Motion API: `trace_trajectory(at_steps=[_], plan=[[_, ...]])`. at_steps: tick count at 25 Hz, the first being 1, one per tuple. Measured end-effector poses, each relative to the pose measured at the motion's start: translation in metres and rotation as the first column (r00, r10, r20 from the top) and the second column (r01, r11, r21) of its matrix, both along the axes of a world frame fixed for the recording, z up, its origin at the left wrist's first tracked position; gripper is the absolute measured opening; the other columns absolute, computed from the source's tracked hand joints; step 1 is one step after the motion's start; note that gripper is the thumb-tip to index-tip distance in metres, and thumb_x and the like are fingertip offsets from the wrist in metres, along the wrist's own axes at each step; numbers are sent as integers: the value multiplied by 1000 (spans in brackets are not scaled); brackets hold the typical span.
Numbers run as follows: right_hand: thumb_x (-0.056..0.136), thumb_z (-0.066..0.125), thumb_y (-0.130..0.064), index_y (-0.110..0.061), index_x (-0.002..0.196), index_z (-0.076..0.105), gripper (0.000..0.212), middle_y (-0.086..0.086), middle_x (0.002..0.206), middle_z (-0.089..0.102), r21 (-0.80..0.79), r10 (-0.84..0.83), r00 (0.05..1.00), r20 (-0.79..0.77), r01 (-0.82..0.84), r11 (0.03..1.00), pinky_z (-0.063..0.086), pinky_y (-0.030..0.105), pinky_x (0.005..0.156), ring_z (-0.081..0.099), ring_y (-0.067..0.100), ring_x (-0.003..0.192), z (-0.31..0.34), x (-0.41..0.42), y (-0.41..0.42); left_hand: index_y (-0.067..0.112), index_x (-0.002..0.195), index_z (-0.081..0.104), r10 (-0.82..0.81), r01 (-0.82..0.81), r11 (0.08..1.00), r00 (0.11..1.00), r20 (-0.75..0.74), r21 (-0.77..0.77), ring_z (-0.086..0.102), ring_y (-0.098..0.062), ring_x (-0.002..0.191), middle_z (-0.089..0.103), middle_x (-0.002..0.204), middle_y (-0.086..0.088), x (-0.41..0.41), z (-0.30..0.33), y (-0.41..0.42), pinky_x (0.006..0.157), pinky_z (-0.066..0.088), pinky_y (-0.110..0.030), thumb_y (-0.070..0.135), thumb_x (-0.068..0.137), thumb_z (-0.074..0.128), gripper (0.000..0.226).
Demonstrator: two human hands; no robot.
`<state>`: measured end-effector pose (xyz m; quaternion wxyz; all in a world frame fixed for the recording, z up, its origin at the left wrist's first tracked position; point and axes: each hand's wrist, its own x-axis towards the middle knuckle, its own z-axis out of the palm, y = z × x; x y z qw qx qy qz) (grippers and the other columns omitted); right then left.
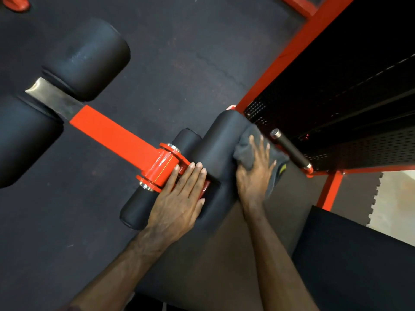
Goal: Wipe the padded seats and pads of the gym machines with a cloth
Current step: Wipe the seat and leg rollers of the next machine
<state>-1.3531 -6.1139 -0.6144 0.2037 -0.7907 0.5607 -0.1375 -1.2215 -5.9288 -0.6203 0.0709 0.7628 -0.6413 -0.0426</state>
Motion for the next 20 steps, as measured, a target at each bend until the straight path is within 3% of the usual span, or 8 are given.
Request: trace_trajectory(at_steps=[3,6,8,11,12,15,18,20], plan=[[68,56,-20,-33,161,37,96,-6,174,21,19,50,998,35,-51,999,4,64,128,7,19,163,0,-6,61,4,166,23,39,-40,999,997,-68,-11,21,-28,162,20,174,-16,-2,0,-7,127,26,-53,39,104,51,76],[66,60,-16,-34,160,40,97,-10,173,21,-34,232,972,46,-230,973,-1,58,129,5,17,163,0,28,15,6,164,31,94,-94,996,991,-98,5,28,-29,159,26,173,-13,-9,0,-24,121,35,-50,40,104,48,71],[66,59,-13,-33,160,40,98,-8,173,24,-63,171,985,36,-169,984,2,60,129,9,17,162,-3,33,-32,8,163,34,126,-124,992,989,-80,28,32,-29,157,26,173,-12,-13,6,-36,117,37,-49,43,104,45,70],[70,59,-13,-29,160,41,94,0,171,29,-1,-151,981,123,152,988,8,66,127,17,21,161,-11,-12,-26,11,163,36,110,-105,992,992,-59,70,29,-29,157,24,173,-12,-19,17,-56,117,33,-51,46,106,38,67],[70,58,-15,-28,161,39,94,1,171,29,0,-191,975,112,193,981,10,67,126,17,23,161,-13,-28,-5,11,163,36,98,-93,992,993,-61,81,27,-28,159,24,173,-13,-20,19,-62,120,30,-53,45,106,37,66],[72,52,-24,-32,161,39,90,-6,173,23,0,-64,995,74,64,998,7,63,128,10,18,162,-17,-44,40,10,163,35,37,-30,995,996,-78,93,16,-27,163,20,175,-12,-28,18,-83,127,22,-57,41,108,33,63],[73,60,-16,-34,158,43,88,-10,171,28,-66,70,993,96,-64,996,8,59,129,13,15,162,-20,-39,-11,9,164,31,-55,59,995,997,-60,80,10,-26,164,20,175,-11,-37,9,-99,128,18,-60,38,109,32,63],[71,64,-11,-33,158,43,92,-8,171,30,-94,0,999,47,4,996,11,61,128,16,15,161,-31,-60,-40,8,164,31,-110,111,991,994,-28,77,9,-26,164,22,174,-10,-42,6,-106,129,15,-61,38,109,32,63]])
